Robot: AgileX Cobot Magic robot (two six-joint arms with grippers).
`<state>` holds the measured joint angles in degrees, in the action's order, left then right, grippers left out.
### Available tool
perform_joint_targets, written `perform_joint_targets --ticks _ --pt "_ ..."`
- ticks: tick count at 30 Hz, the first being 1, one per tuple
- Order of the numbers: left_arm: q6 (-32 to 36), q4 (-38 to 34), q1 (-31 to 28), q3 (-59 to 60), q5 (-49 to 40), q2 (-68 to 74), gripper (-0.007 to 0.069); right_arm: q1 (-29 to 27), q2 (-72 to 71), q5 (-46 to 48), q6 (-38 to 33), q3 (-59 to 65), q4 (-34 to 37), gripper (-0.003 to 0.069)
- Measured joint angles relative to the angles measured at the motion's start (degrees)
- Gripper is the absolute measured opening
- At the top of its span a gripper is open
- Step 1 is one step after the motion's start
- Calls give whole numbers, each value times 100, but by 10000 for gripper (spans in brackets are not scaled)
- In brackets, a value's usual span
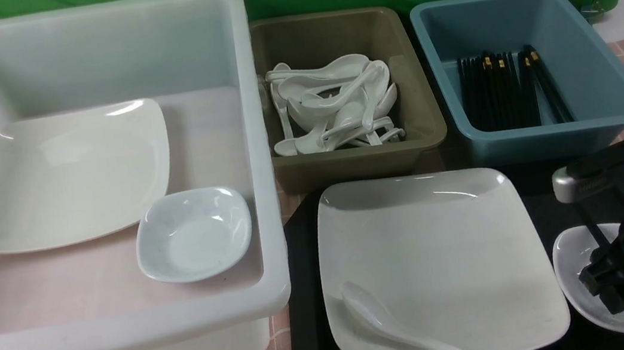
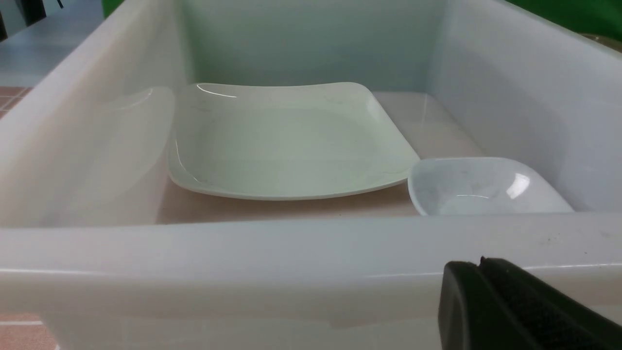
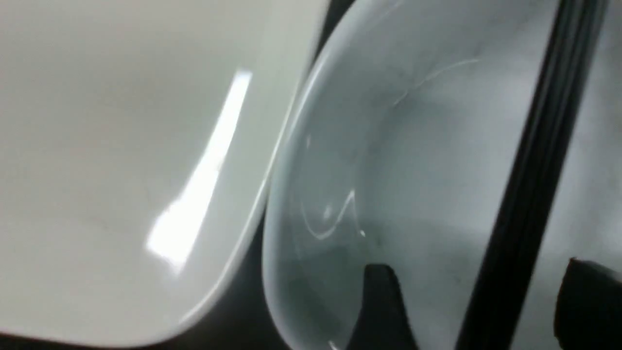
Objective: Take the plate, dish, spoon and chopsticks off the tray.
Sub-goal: Use the right arm to grab a pair of chopsticks from the plate, then use the right arm to put the chopsticks into the small storage box on the right
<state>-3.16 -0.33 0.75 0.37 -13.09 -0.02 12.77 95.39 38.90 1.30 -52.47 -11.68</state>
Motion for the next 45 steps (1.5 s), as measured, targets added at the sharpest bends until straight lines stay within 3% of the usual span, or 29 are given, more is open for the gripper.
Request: perform_joint_targets --ticks 4,7,12,19,29,32,38,39,40,41,42,45 --pt "0 0 0 0 0 0 4 0 320 -41 -8 -12 -34 508" --pt "19 0 0 0 0 0 4 0 401 -34 -8 -31 -49 438" --pt "14 0 0 0 0 0 4 0 383 60 -11 -31 -38 132" --pt "14 0 0 0 0 0 4 0 35 234 -9 -31 -25 142" --pt "14 0 0 0 0 0 4 0 -1286 1315 -9 -793 320 142" --pt "4 0 0 0 0 0 4 0 -1633 888 33 -1198 362 142" --pt "4 0 0 0 0 0 4 0 -1615 -2241 440 -1574 399 142" --pt "4 0 0 0 0 0 4 0 -1599 -2347 440 -1580 399 142" --pt "4 0 0 0 0 0 4 0 -1417 -3180 626 -1581 404 142" --pt "4 0 0 0 0 0 4 0 -1389 -3278 641 -1581 404 142" --pt "4 0 0 0 0 0 4 0 -1105 -4154 738 -1581 412 142" --pt "4 0 0 0 0 0 4 0 -616 -5148 762 -1688 425 142"
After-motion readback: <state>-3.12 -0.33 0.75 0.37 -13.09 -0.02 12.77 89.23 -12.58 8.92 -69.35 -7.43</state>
